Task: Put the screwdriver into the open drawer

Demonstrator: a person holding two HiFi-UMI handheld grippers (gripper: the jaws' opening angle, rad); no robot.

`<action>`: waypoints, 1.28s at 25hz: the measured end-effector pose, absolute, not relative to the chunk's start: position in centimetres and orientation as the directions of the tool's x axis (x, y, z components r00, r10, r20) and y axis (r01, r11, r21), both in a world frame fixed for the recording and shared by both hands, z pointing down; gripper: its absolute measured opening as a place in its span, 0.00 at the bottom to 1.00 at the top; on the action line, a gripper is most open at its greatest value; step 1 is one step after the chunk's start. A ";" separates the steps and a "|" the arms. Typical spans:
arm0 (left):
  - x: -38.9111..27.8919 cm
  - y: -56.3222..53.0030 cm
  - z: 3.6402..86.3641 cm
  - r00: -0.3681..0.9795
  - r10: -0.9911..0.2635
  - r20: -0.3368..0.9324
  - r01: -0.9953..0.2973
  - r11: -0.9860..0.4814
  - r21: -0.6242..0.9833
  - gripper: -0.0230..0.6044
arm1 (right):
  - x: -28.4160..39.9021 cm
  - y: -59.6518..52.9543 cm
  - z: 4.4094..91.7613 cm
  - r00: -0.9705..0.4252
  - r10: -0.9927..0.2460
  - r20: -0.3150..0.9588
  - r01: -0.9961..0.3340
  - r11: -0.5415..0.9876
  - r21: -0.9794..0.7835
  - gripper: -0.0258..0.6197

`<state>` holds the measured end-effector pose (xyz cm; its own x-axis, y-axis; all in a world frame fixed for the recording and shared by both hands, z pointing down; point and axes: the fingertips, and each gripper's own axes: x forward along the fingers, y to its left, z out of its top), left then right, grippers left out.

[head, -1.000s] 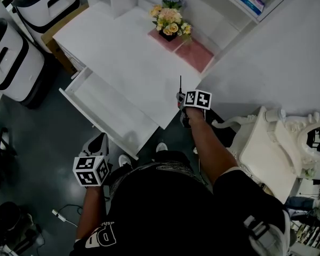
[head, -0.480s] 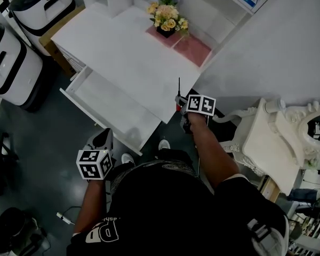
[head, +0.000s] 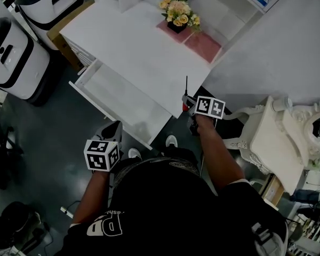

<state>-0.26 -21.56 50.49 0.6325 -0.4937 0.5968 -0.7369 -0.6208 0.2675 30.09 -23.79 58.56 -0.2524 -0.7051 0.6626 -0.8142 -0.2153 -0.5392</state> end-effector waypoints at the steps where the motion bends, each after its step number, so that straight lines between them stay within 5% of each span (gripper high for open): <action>1: -0.4 -21.6 50.4 0.634 -0.490 0.598 -0.734 -0.624 0.267 0.06 | 29.8 -23.7 58.5 -0.252 -0.704 0.664 -0.815 -0.216 -0.538 0.19; 32: -5.3 -20.9 52.6 0.623 -0.477 0.620 -0.747 -0.597 0.292 0.06 | 18.8 -22.0 62.6 -0.346 -0.572 0.744 -0.880 -0.075 -0.468 0.19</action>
